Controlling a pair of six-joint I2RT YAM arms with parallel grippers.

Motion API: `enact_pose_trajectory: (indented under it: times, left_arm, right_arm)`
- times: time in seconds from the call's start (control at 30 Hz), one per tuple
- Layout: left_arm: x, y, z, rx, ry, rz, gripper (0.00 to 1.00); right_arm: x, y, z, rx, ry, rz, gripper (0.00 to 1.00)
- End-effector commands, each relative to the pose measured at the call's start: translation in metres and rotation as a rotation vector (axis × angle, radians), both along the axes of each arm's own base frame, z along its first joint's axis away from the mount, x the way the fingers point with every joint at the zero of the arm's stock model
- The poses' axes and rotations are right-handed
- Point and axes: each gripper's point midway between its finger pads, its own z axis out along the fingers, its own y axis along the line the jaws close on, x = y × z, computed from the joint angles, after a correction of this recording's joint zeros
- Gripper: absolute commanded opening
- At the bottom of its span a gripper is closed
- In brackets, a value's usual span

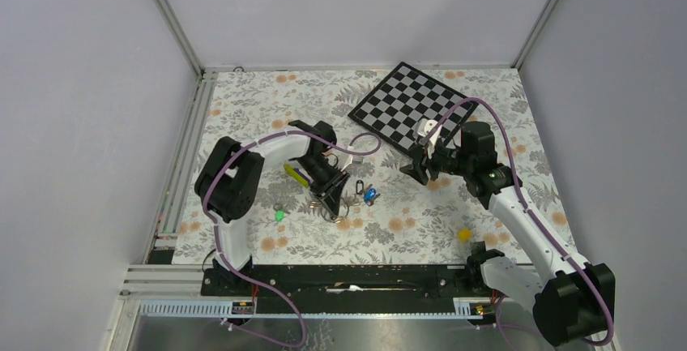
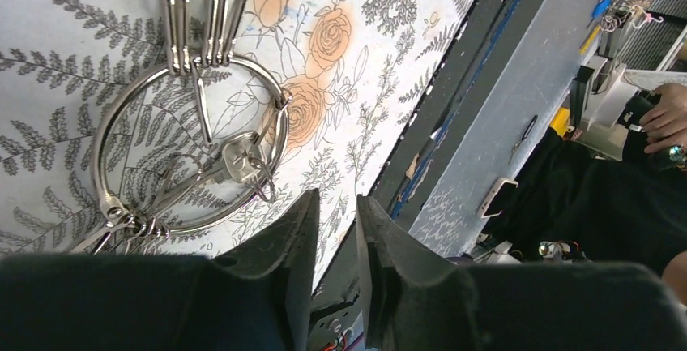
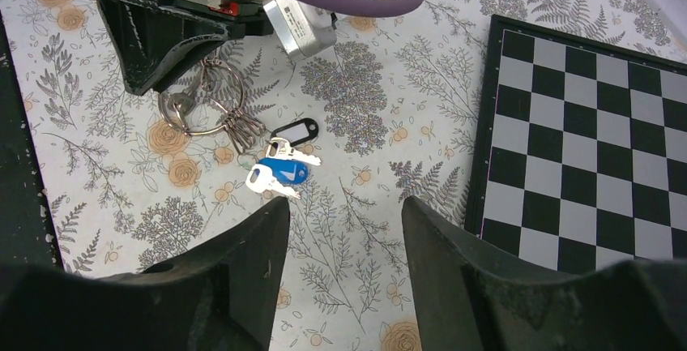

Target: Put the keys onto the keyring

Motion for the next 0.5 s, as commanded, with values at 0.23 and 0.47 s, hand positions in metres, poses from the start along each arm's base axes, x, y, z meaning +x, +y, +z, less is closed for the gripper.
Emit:
enact_pose_trajectory:
  times: [0.23,0.47]
  left_arm:
    - [0.069,0.039,0.031,0.064,-0.520,0.040,0.57]
    - [0.107,0.096,0.043,0.160,-0.664,0.243,0.73]
  right_arm:
    - [-0.006,0.005,0.002,0.024,-0.005,0.059,0.74]
    - [-0.013,0.045,-0.009,-0.024,0.089,0.163,0.71]
